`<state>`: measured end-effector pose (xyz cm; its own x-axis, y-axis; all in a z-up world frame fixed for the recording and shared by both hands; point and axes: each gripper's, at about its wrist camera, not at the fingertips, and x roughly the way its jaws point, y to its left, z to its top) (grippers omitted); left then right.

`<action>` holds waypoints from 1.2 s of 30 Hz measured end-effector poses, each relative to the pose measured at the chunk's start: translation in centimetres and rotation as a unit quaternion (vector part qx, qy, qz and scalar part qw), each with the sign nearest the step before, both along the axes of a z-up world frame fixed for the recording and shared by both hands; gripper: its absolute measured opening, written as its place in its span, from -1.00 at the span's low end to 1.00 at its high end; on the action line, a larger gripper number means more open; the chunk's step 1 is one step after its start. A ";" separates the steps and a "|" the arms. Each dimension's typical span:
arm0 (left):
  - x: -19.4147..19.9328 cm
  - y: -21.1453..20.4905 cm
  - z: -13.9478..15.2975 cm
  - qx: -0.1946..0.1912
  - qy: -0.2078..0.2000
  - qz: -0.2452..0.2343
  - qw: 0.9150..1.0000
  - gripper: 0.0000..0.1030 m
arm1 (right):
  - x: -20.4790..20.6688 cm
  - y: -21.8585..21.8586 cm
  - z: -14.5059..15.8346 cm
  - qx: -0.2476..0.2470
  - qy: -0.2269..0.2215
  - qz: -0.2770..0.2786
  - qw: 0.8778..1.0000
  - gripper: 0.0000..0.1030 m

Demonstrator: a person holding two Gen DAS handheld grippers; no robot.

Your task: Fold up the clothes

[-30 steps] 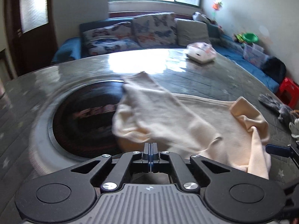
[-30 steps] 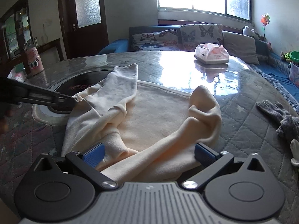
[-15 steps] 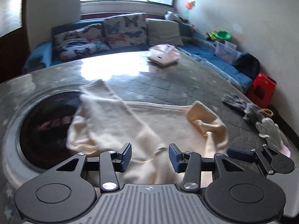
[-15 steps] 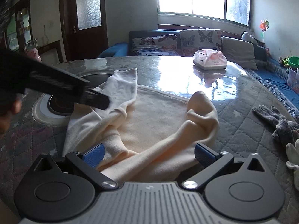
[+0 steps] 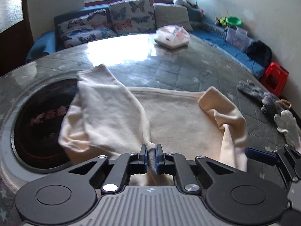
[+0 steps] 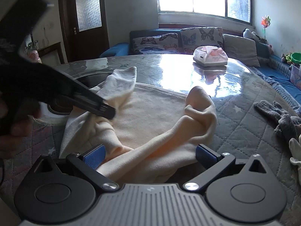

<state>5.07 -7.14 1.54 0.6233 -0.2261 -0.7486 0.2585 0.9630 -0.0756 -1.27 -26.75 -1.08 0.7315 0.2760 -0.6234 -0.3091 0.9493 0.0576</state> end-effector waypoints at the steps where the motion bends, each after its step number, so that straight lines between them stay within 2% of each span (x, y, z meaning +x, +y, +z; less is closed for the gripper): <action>1: -0.5 0.7 0.4 -0.002 -0.007 0.006 1.000 -0.84 | 0.0 -0.1 0.0 0.001 0.000 -0.001 1.000 1.00; 11: -6.1 9.4 2.7 -0.033 -0.043 0.106 0.993 -0.85 | -0.4 0.5 0.7 -0.012 -0.011 0.001 1.000 1.00; 19: -12.0 13.6 0.8 -0.025 -0.022 0.168 0.985 -0.85 | -0.8 2.0 1.7 -0.021 -0.026 0.024 0.999 1.00; 27: -16.8 16.3 -1.2 -0.032 0.016 0.199 0.979 -0.84 | -1.1 5.6 1.3 -0.046 -0.037 0.086 0.995 1.00; 30: -17.7 17.2 -1.4 -0.036 0.023 0.202 0.978 -0.63 | -0.3 6.2 1.0 -0.064 -0.040 0.074 0.994 1.00; 32: -17.9 17.8 -1.2 -0.031 0.023 0.205 0.978 -0.21 | 0.4 6.1 1.1 -0.067 -0.039 0.060 0.995 0.99; 36: -17.9 19.1 -0.5 -0.029 0.015 0.199 0.979 0.05 | 1.5 5.4 1.5 -0.083 -0.053 0.032 0.995 0.89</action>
